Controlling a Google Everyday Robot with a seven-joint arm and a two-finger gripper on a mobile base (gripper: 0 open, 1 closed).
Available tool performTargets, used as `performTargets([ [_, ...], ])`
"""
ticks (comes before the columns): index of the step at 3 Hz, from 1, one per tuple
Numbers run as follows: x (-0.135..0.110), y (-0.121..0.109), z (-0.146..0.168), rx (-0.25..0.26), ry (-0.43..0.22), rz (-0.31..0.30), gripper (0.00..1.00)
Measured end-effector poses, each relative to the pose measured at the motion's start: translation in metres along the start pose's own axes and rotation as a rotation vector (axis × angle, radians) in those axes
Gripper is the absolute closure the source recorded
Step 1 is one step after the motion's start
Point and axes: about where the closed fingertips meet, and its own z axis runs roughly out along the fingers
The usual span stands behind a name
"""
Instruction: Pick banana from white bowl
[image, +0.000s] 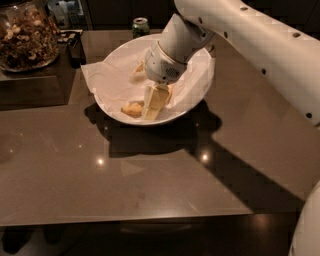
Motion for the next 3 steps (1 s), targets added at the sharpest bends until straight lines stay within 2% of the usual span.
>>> performTargets([
  [1,0.001,0.001,0.017,-0.037,0.021,-0.016,0.23],
  [2,0.011,0.001,0.027,-0.063,0.038,-0.002,0.24],
  [3,0.012,0.0,0.026,-0.065,0.039,0.0,0.25],
])
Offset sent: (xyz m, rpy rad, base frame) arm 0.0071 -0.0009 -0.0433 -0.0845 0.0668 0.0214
